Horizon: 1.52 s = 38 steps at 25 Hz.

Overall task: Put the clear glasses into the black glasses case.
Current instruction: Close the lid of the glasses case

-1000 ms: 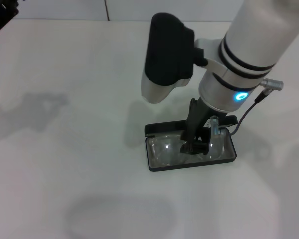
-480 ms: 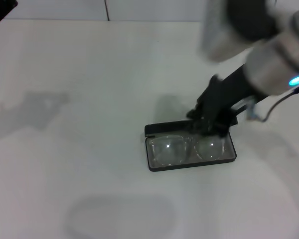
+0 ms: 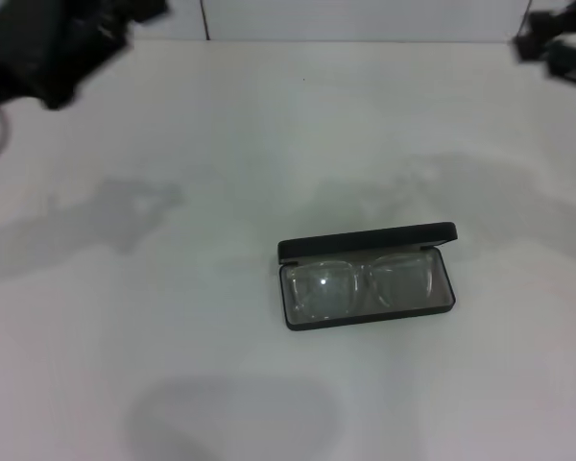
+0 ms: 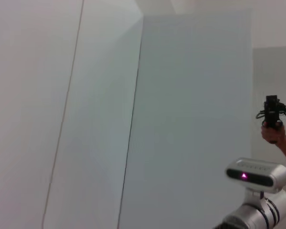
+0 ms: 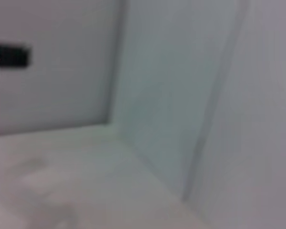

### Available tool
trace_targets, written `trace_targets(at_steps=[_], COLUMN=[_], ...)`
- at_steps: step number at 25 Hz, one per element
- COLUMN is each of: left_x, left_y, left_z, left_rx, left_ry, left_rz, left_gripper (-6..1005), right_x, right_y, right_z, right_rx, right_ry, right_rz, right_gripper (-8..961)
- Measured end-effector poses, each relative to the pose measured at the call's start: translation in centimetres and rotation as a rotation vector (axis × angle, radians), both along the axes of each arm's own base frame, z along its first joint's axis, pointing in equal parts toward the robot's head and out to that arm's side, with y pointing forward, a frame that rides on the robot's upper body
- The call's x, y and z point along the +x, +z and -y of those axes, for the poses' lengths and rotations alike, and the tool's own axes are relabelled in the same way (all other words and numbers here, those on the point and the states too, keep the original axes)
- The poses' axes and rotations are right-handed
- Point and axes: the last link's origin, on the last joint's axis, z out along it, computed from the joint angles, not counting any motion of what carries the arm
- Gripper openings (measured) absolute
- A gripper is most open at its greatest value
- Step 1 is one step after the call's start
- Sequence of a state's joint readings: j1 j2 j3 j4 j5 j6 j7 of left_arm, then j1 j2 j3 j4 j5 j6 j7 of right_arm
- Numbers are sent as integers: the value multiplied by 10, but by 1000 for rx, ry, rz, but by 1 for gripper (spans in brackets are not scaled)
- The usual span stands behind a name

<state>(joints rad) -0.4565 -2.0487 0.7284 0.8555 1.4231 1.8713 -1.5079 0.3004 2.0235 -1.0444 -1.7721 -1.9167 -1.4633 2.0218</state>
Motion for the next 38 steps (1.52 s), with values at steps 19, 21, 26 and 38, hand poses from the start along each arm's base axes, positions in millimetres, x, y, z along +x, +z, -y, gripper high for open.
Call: trace_targets(at_steps=[19,21,26,38], left_x=[39,40,36,20], left_y=[-155,-159,-166,-182], left_z=[-51,-50,-46,-46], left_rx=[-343,-350,-366,-350], left_ry=[112,107,118,181], left_rz=[-476,-492,-505,-565], left_gripper=[195,192,192,191], right_x=[108,108,108,102], right_y=[27,25,21,14], right_z=[-15,-16,-20,-25], right_rx=[223,220,205,178], right_ry=[-181,-182,-187,-172], right_rz=[-358,-362,-380,-388], right_gripper=[283,286,293,310])
